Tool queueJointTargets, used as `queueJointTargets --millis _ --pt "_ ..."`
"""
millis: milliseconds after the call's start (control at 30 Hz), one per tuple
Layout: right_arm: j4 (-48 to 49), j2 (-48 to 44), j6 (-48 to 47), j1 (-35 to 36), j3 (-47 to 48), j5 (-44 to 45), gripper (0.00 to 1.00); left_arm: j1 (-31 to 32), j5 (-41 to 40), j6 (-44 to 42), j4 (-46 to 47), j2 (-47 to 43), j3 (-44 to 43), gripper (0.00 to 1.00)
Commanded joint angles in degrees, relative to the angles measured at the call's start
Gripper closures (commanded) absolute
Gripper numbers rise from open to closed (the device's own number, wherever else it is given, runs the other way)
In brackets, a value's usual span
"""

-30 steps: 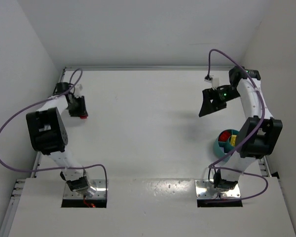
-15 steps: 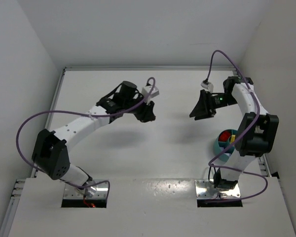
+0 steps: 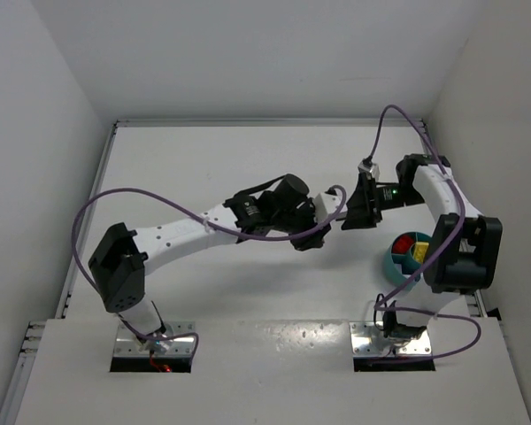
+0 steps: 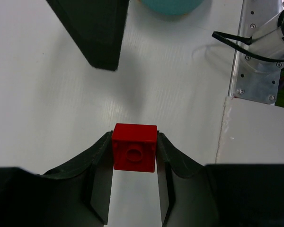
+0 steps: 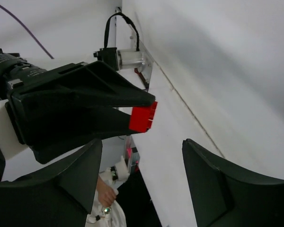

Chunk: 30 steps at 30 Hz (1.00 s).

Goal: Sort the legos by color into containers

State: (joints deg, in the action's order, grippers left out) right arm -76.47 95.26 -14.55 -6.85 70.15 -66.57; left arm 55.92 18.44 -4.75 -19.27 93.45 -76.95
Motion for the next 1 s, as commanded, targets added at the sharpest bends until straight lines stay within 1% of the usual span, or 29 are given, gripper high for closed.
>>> queueJointTargets --millis 0,33,100,200,367,500,600,633,700,733,767,800,867,933,967 --pt "3.3 -3.8 4.0 0.9 -2.5 -4.5 0.33 0.7 -2.9 -1.7 0.7 1.0 -4.7 0.93" --pt "3.3 -4.3 4.0 1.5 -3.0 -4.5 0.33 1.3 -2.9 -1.7 0.2 1.0 -5.5 0.93" --pt "3.3 -4.3 4.0 2.0 -3.0 -4.5 0.37 1.9 -4.0 -1.7 0.2 2.6 -7.3 0.93" --pt "3.3 -3.8 4.0 3.2 -3.0 -4.5 0.39 2.4 -4.6 -1.7 -0.3 3.9 -9.5 0.93" --pt "3.3 -3.8 4.0 4.6 -3.0 -4.5 0.39 3.1 -4.6 -2.2 -0.9 5.2 -12.4 0.93" --pt "3.3 -2.5 4.0 5.2 -1.1 -4.5 0.4 3.6 -4.6 -1.7 -1.4 5.7 -13.6 0.93" --pt "2.1 -1.8 3.5 5.2 -0.5 -4.5 0.47 4.2 -5.3 -1.7 -1.4 5.7 -13.6 0.95" --pt "2.1 -1.8 3.5 5.8 -0.5 -4.5 0.52 4.2 -6.2 -1.7 -1.4 5.7 -13.6 0.95" --pt "2.1 -1.8 2.9 5.8 -1.1 -4.5 0.57 4.2 -7.8 -1.7 -1.4 5.7 -13.6 0.95" --pt "2.1 -1.8 2.9 5.8 -1.1 -3.9 0.64 3.7 -8.5 -1.1 -1.4 5.7 -13.6 0.95" --pt "2.1 -1.8 2.9 6.3 -1.1 -3.9 0.68 3.7 -9.0 0.2 -1.4 5.7 -13.6 0.95" --pt "2.1 -1.8 2.4 6.3 -1.1 -3.9 0.76 2.3 -9.6 1.0 -0.9 5.7 -13.6 0.95" --pt "0.9 -1.8 1.6 6.3 -1.1 -3.1 0.84 1.0 -10.5 2.8 -0.3 5.7 -13.6 0.95" --pt "-0.3 -1.1 0.0 6.3 0.2 -1.2 0.93 -1.1 -10.5 4.2 -0.3 5.7 -13.6 0.87" --pt "-0.8 -1.1 -0.6 6.3 0.2 -0.5 0.99 -1.8 -10.5 5.2 -0.3 5.7 -13.6 0.79"
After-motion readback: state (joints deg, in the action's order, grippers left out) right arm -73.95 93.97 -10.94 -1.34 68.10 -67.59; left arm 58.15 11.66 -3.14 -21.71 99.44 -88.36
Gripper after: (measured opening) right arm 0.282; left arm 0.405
